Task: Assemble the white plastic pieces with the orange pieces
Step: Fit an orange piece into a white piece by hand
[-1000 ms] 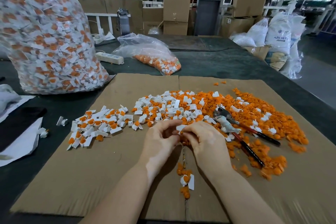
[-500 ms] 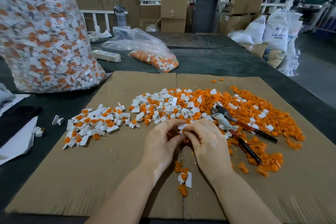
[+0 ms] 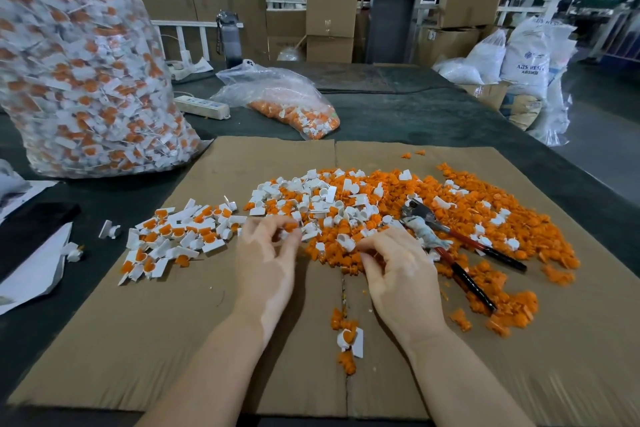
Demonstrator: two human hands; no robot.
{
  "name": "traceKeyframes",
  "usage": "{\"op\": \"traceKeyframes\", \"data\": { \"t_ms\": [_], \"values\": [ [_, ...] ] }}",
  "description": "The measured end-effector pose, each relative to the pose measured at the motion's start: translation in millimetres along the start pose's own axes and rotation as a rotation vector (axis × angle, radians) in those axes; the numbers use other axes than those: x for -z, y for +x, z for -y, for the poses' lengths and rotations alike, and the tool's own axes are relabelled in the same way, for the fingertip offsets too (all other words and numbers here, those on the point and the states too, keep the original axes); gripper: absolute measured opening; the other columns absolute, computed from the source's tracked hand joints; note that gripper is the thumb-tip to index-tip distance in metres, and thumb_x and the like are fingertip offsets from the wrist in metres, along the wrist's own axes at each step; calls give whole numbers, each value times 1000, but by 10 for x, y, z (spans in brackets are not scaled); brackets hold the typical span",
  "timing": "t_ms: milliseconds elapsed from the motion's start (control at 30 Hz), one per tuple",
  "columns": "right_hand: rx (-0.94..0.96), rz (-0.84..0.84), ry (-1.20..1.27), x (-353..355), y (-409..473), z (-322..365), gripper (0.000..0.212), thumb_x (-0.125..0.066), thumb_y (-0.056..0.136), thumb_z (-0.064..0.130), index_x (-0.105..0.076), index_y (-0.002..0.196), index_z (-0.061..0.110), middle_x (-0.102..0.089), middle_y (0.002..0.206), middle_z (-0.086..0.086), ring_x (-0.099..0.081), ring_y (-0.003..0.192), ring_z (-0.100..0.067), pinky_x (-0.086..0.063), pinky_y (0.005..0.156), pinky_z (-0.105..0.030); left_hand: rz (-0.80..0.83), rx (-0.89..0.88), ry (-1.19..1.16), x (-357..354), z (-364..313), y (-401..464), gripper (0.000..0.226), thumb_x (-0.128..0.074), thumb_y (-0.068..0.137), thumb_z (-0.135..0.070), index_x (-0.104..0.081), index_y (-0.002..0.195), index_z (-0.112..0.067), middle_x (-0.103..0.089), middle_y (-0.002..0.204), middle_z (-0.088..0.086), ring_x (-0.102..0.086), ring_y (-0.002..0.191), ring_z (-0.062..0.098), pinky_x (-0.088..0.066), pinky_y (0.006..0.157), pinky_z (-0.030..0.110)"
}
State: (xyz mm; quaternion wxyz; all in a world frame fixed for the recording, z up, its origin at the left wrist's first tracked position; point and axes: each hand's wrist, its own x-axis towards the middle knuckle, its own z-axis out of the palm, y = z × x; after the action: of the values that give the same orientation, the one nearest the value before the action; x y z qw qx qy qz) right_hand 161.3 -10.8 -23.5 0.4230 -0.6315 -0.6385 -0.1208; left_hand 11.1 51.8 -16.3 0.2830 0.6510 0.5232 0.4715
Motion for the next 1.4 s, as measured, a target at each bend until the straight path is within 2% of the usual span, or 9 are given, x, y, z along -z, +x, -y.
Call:
{"op": "traceKeyframes", "data": {
  "t_ms": [100, 267, 500, 667, 900, 1033, 1167, 1267, 1400],
  "values": [
    [22, 52, -51, -11, -12, 8, 14, -76, 71, 1, -68, 74, 11, -63, 72, 1, -59, 71, -20, -50, 63, -38, -81, 52, 225, 168, 136, 132, 16, -60, 90, -23, -66, 104, -17, -38, 103, -4, -38, 110, 16, -25, 88, 20],
    [53, 109, -167, -18, -28, 46, 14, -76, 68, 12, -64, 70, 16, -59, 71, 4, -56, 71, -21, -44, 65, -36, -124, 79, 496, 353, 270, 243, 19, -61, 89, -17, -70, 106, -15, -49, 116, 8, -37, 117, 26, -33, 98, 36],
    [71, 133, -215, -37, -39, 61, 6, -69, 69, 14, -64, 67, 14, -57, 72, 1, -54, 71, -22, -42, 63, -36, -114, 125, 570, 383, 274, 246, 35, -55, 84, 0, -69, 109, -20, -47, 124, 6, -32, 120, 27, -32, 98, 43],
    [61, 155, -238, -36, -44, 64, 9, -72, 68, 18, -64, 67, 15, -57, 74, 1, -54, 71, -21, -41, 64, -34, -123, 27, 606, 316, 199, 283, 26, -59, 84, -14, -69, 104, -27, -50, 122, 0, -33, 119, 23, -23, 98, 43],
    [71, 161, -273, -34, -34, 77, 16, -78, 66, 16, -63, 66, 15, -56, 72, 0, -54, 69, -21, -43, 61, -35, 88, -47, 855, 186, 157, 463, 26, -54, 93, -34, -60, 117, -39, -61, 118, -7, -37, 117, 21, -22, 88, 37],
    [79, 133, -231, -33, -34, 82, 13, -75, 71, 12, -63, 69, 14, -57, 73, -1, -54, 70, -21, -44, 60, -34, 65, -36, 805, 182, 123, 506, 12, -59, 91, -31, -65, 101, -33, -66, 99, -4, -38, 114, 20, -22, 89, 37],
    [65, 76, -137, -35, -29, 78, 9, -71, 78, 9, -62, 74, 11, -60, 73, -1, -55, 69, -22, -47, 62, -37, 38, -103, 524, 168, 61, 473, 21, -63, 89, -24, -63, 110, -27, -66, 97, -5, -49, 105, 20, -30, 90, 36],
    [59, 33, -62, -34, -30, 73, 9, -70, 79, 5, -67, 87, 10, -65, 79, -1, -60, 75, -21, -51, 68, -36, 149, -99, 188, 112, -47, 362, 30, -58, 92, -20, -61, 121, -25, -63, 102, -5, -57, 94, 13, -41, 79, 21],
    [8, 0, 47, 1, -23, 53, 12, -68, 82, 4, -68, 93, 9, -65, 83, 0, -61, 80, -15, -51, 73, -27, 267, -90, 3, -23, -174, 182, 15, -57, 93, -20, -62, 99, -33, -65, 93, -11, -61, 85, 3, -44, 75, 10]
  ]
}}
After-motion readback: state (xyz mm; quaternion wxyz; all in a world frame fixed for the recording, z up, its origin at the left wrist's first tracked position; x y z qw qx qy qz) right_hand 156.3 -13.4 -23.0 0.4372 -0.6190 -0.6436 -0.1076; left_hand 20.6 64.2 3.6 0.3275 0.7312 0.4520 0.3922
